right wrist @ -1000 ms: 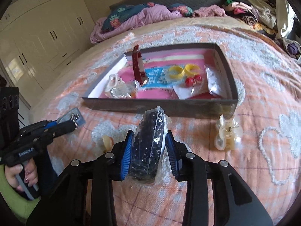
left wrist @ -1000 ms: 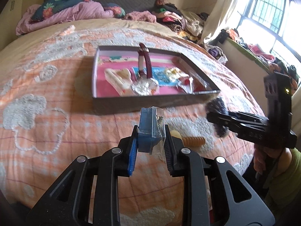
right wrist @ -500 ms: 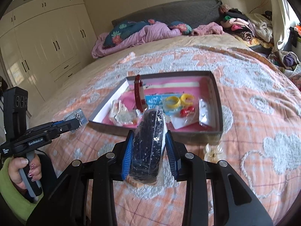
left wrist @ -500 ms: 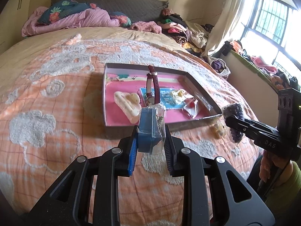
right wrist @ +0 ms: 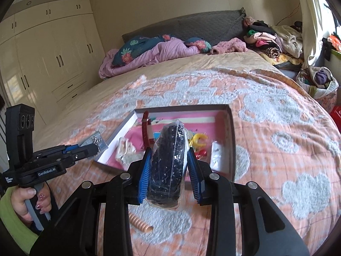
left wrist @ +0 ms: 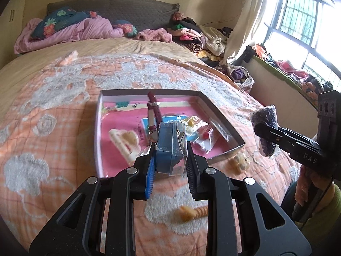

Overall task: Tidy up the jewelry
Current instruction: 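Carry the blue brush and black bag into the box and release both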

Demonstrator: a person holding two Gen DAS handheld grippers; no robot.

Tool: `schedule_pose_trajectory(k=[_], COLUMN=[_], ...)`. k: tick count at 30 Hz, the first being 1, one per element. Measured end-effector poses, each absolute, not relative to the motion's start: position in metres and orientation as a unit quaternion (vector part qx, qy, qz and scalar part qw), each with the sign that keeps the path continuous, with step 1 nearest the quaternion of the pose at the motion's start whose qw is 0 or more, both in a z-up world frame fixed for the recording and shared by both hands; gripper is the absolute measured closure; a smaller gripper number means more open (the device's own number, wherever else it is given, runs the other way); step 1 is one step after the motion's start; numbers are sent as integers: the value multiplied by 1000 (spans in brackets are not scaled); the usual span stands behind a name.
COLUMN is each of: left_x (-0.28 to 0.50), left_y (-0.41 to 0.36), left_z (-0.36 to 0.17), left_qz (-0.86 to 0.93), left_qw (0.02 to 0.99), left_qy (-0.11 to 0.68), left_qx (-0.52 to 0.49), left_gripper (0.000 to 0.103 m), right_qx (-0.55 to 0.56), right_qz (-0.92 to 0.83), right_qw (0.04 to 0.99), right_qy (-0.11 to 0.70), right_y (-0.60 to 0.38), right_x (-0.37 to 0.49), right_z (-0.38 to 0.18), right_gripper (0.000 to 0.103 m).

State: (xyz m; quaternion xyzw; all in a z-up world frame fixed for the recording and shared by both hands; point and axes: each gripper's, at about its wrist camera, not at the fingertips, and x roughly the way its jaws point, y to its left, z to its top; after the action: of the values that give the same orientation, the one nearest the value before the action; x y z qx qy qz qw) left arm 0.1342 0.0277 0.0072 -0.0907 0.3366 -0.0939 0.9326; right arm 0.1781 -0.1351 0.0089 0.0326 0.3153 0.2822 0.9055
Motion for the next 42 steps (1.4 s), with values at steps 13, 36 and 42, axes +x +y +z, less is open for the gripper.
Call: schedule_pose_trajectory(k=[13,36,42], left_x=[176,210,212], left_y=[7,-18,-17], left_z=[1,-47,-52], left_qz=[-118,-150,-145], left_qw=[927,904,902], left_qy=[345,389,397], left_qx=[-93,-87,-82], left_gripper=[85,85,85], right_qx=[28,10,8], right_qz=[261,238,236], right_qw=[909,896,891], right_qy=[324,376,388], right_y=[-134,-122,-118], right_x=[216,268,272], right_z=[4,-39,-52], right_gripper=[71,71,71])
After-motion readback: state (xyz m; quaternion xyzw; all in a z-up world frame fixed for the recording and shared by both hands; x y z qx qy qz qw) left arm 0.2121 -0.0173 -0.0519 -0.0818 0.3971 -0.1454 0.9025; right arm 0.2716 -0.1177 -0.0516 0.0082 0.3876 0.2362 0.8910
